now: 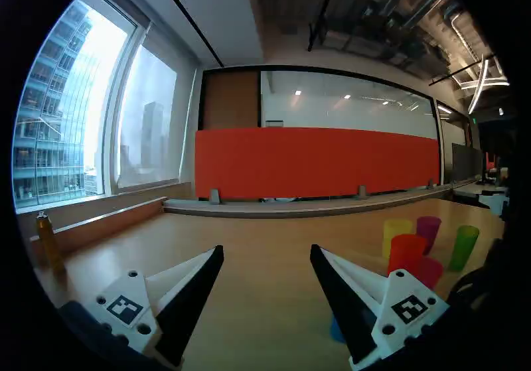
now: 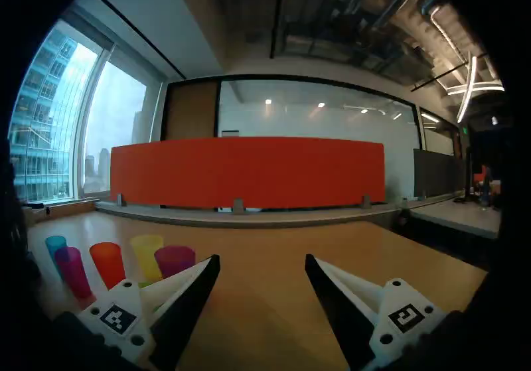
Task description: Pour water
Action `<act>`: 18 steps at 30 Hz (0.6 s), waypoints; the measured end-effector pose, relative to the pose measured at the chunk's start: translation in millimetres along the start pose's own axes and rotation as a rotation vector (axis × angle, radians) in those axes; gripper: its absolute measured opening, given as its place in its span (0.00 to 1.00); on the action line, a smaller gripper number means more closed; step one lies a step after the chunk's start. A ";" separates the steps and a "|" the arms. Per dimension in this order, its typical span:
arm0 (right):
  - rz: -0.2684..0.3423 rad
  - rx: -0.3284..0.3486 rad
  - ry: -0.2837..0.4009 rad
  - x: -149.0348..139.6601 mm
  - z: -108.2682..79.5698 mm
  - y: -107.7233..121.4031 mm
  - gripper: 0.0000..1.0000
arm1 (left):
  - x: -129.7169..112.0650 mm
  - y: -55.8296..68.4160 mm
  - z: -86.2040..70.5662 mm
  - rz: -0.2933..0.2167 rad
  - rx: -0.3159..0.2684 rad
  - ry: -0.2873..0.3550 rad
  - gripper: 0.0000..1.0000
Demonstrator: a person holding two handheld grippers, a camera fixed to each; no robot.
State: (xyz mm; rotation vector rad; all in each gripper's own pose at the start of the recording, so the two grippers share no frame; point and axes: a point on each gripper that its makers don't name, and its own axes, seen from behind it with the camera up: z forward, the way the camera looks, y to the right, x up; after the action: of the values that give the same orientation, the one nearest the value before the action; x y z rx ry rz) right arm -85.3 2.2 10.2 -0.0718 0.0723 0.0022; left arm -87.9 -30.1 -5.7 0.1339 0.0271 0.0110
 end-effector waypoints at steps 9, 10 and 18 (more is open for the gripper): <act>0.001 0.001 -0.001 -1.0 0.2 0.2 0.99 | -0.3 0.1 0.0 0.000 0.000 0.000 0.97; 0.001 0.001 -0.002 -1.0 0.3 0.2 0.99 | -0.4 0.2 0.0 0.000 0.000 0.000 0.97; 0.001 0.001 -0.002 -1.0 0.9 0.5 0.99 | -0.4 -0.2 0.2 0.000 0.000 0.000 0.97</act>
State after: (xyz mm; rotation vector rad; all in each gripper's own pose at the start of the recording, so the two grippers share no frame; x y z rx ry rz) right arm -86.3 2.8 11.2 -0.0711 0.0705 0.0029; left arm -88.3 -30.3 -5.6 0.1343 0.0268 0.0111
